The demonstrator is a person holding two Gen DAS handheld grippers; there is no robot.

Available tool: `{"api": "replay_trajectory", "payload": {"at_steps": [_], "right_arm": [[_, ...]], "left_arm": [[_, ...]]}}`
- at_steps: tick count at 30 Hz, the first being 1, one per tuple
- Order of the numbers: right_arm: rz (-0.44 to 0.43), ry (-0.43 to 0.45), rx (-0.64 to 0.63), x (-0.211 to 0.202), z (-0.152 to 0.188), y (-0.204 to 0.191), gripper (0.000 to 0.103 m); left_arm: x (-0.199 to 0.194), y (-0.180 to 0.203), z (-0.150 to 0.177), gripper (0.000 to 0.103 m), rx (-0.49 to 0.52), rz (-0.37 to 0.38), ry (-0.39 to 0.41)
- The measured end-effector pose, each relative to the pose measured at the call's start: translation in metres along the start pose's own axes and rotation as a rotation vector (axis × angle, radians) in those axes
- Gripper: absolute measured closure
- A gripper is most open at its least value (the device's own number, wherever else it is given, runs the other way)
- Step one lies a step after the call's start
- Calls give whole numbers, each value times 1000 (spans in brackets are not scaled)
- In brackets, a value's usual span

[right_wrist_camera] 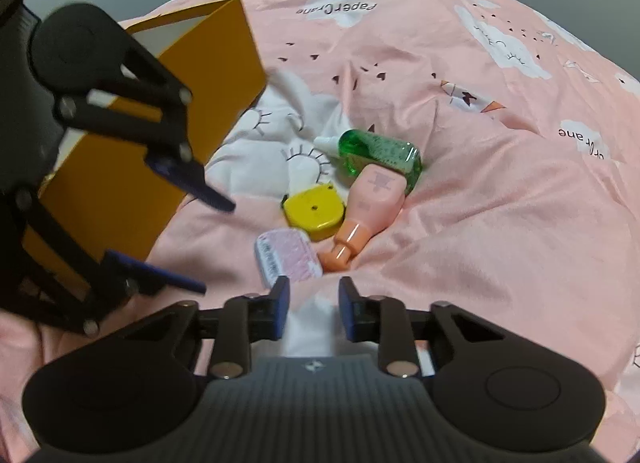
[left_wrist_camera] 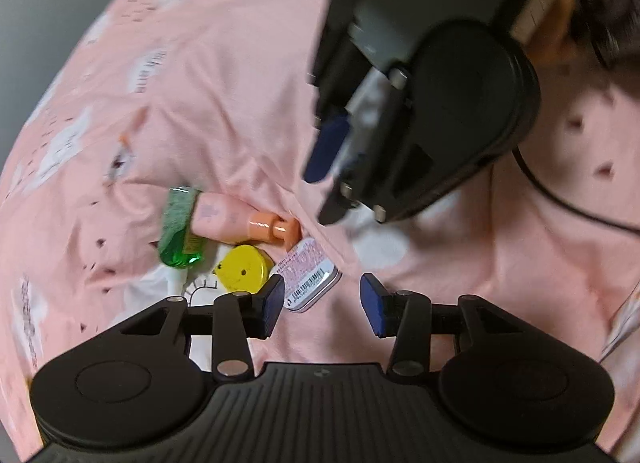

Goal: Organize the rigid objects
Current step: 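Move both tools back to the pile, left tool toward the pink-label tin, then grasp the pink-label tin with the left tool while the right tool grasps the yellow tape measure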

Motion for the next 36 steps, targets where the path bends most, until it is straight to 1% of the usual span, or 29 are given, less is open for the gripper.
{"api": "replay_trajectory", "payload": {"at_steps": [4,7,10,12,14,16,23,24,26,28,31,32,34,36], "right_arm": [[-13,0,28,18,4,8,79],[-35,-11,61,27,14,16,79],[-32,-30,70,38,27,21,79],[-17,-40,56,46,38,20,79],[-4,-49,51,52,45,19,79],[-12,-44,65,52,45,21,78],[-56,-29,141,54,45,28,78],[-57,-27,143,54,45,28,78],[-57,-24,143,53,45,27,78],[-58,-19,145,53,45,27,78],[-62,-6,148,50,44,27,78],[-61,-1,147,50,44,26,78],[-58,11,144,48,42,25,78],[-56,24,138,45,41,24,78]], "left_arm": [[27,-1,0,50,69,5,-59],[42,-3,-2,50,136,-38,-90],[54,-2,-3,50,200,-34,-137],[60,2,-3,50,247,-24,-155],[67,5,-1,49,289,-39,-168],[74,8,1,47,322,-60,-179],[93,24,2,47,472,-104,-206],[96,24,3,48,479,-105,-220],[94,26,1,57,493,-92,-214],[88,25,0,66,471,-71,-197],[77,15,-3,74,359,-49,-174],[72,9,-5,76,304,-41,-161],[64,-6,-11,80,155,-32,-141],[57,-25,-14,82,-3,-19,-129]]}}
Point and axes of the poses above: each gripper's, at about its wrist camera, not at the fingertips, and x roughly the way its jaws point, y to its right, z to its underside, the point moved 7 cm from there along x, roughly the way its jaws point, and after that the axes turned 5 degrees about -x, right-handed, at the moved point
